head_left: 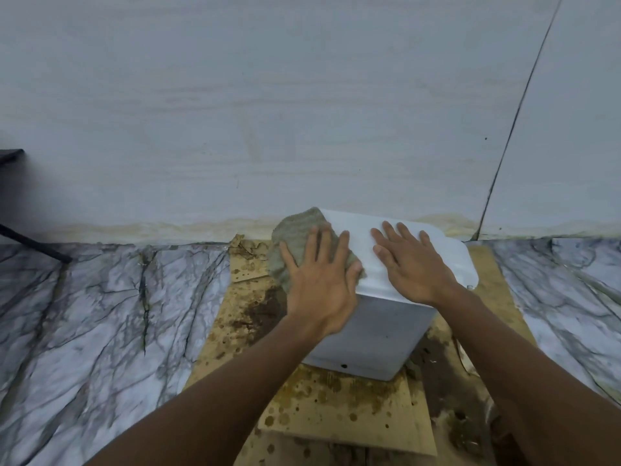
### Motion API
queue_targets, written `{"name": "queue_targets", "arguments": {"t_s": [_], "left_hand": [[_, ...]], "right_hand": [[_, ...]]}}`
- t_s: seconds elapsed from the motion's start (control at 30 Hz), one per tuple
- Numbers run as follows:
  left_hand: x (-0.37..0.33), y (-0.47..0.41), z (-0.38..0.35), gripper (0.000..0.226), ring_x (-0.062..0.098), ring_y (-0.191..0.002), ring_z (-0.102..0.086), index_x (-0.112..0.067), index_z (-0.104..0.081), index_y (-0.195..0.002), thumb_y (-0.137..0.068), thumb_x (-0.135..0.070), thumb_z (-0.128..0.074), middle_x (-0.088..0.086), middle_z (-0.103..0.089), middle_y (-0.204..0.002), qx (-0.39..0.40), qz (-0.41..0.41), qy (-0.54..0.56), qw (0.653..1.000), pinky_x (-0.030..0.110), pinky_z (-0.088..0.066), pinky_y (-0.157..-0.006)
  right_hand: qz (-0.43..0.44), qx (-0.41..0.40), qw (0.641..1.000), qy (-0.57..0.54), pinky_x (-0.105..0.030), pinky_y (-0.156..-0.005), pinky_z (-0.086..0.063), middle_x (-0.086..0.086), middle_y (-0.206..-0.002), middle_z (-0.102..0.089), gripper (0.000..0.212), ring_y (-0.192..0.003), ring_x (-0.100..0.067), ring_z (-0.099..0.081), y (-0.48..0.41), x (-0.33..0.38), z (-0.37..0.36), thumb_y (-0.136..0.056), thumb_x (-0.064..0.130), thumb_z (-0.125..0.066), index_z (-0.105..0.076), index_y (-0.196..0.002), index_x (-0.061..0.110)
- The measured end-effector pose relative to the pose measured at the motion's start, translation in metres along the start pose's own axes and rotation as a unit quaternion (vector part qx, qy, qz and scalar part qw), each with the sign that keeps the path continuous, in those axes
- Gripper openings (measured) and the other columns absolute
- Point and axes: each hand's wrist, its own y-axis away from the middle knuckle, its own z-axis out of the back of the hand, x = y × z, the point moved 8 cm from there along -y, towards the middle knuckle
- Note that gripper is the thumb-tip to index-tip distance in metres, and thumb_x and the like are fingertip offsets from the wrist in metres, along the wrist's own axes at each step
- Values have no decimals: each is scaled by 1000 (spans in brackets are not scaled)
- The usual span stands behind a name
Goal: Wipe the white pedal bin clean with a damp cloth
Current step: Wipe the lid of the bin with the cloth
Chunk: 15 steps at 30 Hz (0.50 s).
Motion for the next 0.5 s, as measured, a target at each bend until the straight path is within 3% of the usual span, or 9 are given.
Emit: {"name": "queue_targets", "arguments": {"t_s": [0.1, 0.17, 0.33, 0.4, 0.5], "left_hand": [[-9, 10, 0, 62, 25, -154, 12, -26, -4, -160, -104, -51, -5, 4, -2, -168, 29, -54, -30, 998, 69, 10, -114], [-4, 2, 10, 62, 23, -155, 4, -27, -10, -160, -103, -52, -2, 2, -11, -168, 34, -76, -38, 996, 67, 8, -117], [38, -26, 12, 70, 16, -155, -2, -29, -12, -159, -99, -62, 1, 1, -13, -167, 59, -77, 3, 995, 47, 6, -125], [36, -35, 9, 73, 17, -155, -4, -28, -15, -159, -97, -61, 4, 2, -16, -167, 55, -67, -12, 996, 47, 4, -125], [6, -41, 5, 67, 23, -155, -7, -22, -17, -159, -102, -55, -3, 5, -17, -166, 55, -44, -10, 997, 50, 2, -124]], "right_hand": [[-1, -4, 1000, -25, -42, -124, 3, 2, -167, -10, 52, -155, -18, -2, 1, 1, 3, -108, 39, -19, -20, -158, 26], [2, -5, 999, -43, -41, -124, 2, 1, -167, -14, 50, -154, -18, -4, 1, 0, 6, -108, 36, -22, -25, -157, 25], [-21, 4, 1000, -20, -43, -122, -6, 4, -166, -17, 48, -154, -18, -7, 5, -2, 17, -108, 36, -26, -29, -155, 26], [-23, 4, 999, 28, -49, -123, -5, 2, -166, -14, 50, -154, -18, -5, 4, -6, 16, -108, 38, -19, -23, -156, 27], [-24, -11, 1000, 15, -47, -124, 0, 3, -167, -11, 52, -154, -17, -5, 1, -17, 11, -107, 41, -13, -19, -158, 29]]}}
